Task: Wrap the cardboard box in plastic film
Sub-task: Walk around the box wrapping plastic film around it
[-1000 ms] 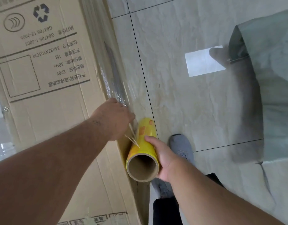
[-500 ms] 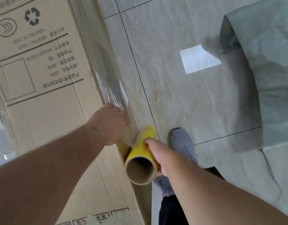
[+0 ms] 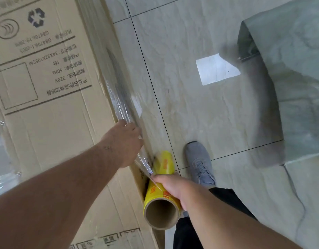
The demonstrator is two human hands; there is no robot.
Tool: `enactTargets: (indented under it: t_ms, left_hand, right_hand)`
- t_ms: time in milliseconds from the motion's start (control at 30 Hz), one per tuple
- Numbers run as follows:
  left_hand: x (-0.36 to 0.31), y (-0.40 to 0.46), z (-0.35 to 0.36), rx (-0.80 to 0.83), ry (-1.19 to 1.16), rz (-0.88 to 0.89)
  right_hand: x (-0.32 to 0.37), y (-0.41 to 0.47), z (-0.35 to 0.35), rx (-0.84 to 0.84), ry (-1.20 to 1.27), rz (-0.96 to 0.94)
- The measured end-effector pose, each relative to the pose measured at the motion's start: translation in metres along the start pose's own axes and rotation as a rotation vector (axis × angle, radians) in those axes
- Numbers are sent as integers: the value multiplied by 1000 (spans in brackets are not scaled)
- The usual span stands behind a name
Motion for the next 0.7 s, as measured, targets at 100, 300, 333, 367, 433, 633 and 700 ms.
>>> enactTargets:
  t_ms: [100, 300, 333, 367, 433, 633, 700]
  left_hand:
    - [-8, -2, 7, -24, 7, 14]
    - [-23, -4, 16, -41, -29, 48]
    - [-25, -5, 14, -48, -30, 51]
    - [-26, -6, 12, -61, -34, 49]
    - [-28, -10, 11, -84, -49, 34]
    - [-32, -9, 16, -115, -74, -9]
    - [-32, -9, 16, -108, -90, -30]
  right_hand:
    - [12, 10, -3, -2, -107, 4]
    - [-3, 3, -6, 9, 246, 127]
    - [-10, 2, -4, 40, 362, 135]
    - [-15, 1, 1, 82, 478, 138]
    - [-23, -4, 12, 150, 640, 134]
    - [-26, -5, 24, 206, 783, 125]
    - [-23, -5, 21, 209, 758, 123]
Point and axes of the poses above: each hand's wrist, its own y-axis towards the middle knuckle, its own z-axis out of the palm, x = y × z, the point moved 8 cm from there along y, towards the middle knuckle, and after that the axes turned 4 degrees about -z, right-handed, at the moved point
